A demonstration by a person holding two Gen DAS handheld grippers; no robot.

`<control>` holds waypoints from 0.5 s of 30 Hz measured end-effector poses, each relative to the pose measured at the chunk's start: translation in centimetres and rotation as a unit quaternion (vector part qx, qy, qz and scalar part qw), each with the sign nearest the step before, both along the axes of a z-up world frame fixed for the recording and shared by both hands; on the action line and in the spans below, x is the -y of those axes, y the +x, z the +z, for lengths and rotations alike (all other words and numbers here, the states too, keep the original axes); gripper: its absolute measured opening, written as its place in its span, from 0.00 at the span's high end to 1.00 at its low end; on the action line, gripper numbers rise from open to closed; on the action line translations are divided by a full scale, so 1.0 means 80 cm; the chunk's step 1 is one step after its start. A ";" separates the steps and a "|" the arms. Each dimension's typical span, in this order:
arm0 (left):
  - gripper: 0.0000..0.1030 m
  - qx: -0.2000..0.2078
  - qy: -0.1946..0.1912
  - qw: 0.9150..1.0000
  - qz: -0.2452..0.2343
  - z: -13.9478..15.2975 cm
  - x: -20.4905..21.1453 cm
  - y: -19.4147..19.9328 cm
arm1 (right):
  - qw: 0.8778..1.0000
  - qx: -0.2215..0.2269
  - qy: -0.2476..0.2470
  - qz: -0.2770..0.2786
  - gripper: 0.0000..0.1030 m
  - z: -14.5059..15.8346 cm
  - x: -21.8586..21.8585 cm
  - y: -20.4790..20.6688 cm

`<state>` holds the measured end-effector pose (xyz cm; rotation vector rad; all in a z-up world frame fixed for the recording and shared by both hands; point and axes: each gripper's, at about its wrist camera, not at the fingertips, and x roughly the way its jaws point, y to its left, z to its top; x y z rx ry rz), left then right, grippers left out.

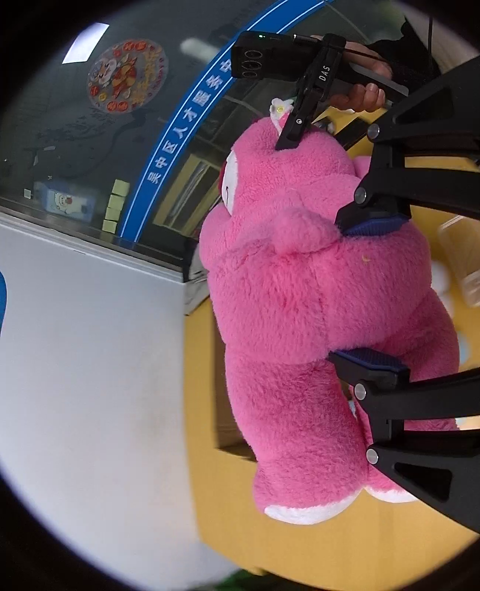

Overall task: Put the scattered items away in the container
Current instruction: 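Carry the pink bear with both grippers and lower it into the box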

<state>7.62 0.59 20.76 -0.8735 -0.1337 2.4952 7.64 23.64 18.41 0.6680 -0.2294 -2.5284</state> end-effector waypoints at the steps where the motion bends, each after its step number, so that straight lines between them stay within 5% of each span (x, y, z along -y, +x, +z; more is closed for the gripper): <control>1: 0.52 -0.002 -0.002 1.000 0.000 0.010 -0.003 -0.027 | 1.000 -0.001 -0.002 -0.003 0.32 0.009 -0.001 -0.024; 8: 0.52 0.026 0.005 1.000 0.001 0.011 -0.026 -0.216 | 0.999 0.002 0.004 -0.041 0.32 0.030 -0.004 -0.210; 12: 0.52 0.082 -0.010 0.997 0.005 -0.077 -0.002 -0.347 | 0.997 0.027 0.025 -0.066 0.32 -0.015 -0.011 -0.310; 15: 0.55 0.141 -0.025 0.990 0.016 -0.163 0.005 -0.424 | 0.993 0.080 0.028 -0.087 0.31 -0.083 -0.023 -0.385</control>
